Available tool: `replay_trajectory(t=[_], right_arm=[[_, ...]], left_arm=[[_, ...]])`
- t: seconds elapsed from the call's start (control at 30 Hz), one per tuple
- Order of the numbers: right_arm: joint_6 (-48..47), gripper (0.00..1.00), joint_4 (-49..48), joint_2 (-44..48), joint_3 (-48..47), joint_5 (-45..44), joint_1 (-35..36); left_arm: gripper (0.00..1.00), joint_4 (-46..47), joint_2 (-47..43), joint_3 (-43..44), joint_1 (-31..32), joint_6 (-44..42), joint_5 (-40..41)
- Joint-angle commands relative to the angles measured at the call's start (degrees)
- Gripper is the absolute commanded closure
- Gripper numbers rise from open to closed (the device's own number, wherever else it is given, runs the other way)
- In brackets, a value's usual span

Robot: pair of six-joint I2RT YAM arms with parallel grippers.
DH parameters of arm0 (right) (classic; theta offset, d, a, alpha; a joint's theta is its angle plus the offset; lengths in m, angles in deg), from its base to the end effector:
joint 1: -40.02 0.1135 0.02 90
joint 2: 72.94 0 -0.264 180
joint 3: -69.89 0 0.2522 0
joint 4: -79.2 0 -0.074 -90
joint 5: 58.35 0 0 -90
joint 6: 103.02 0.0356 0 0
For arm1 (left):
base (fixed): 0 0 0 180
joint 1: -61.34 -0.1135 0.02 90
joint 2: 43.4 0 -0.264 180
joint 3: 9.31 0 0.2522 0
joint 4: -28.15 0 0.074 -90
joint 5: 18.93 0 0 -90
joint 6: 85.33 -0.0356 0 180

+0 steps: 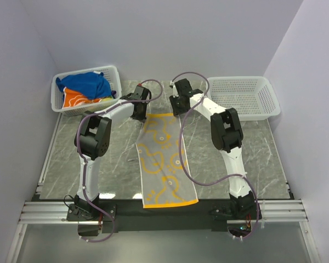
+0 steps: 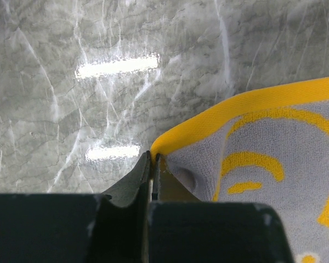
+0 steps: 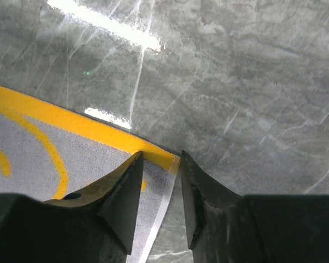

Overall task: Fold and stack the towels
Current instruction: Fold the towel

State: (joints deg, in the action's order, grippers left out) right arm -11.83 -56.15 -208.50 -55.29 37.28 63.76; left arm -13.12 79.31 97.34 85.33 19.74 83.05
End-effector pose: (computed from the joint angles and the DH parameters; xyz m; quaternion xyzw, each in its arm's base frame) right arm 0.4739 0.2123 0.1632 -0.2007 0.9314 0.1105 0.2829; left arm 0.4267 -0.1818 0.1743 0.0450 0.9538 0.0009 0.2971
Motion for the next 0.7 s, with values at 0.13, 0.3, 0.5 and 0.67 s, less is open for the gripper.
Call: replay_trajectory(t=[0.13, 0.3, 0.5, 0.67], right_arm=[[-0.7, 0.80, 3.0, -2.5, -1.4, -0.3, 1.1], [-0.7, 0.98, 1.4, -1.1, -0.6, -0.4, 1.0], [-3.4, 1.00, -0.8, 5.6, -1.3, -2.5, 0.2], [-4.9, 1.00, -2.8, 9.4, -3.6, -4.8, -1.4]], left_arm=[[0.99, -0.2, -0.8, -0.4, 0.3, -1.4, 2.1], [0.99, -0.9, -0.8, 0.4, -0.2, -2.0, 4.2], [1.00, -0.5, -2.6, 3.8, -3.2, -1.8, 5.1], [1.00, 1.8, -3.5, 8.4, -4.0, -3.9, 5.7]])
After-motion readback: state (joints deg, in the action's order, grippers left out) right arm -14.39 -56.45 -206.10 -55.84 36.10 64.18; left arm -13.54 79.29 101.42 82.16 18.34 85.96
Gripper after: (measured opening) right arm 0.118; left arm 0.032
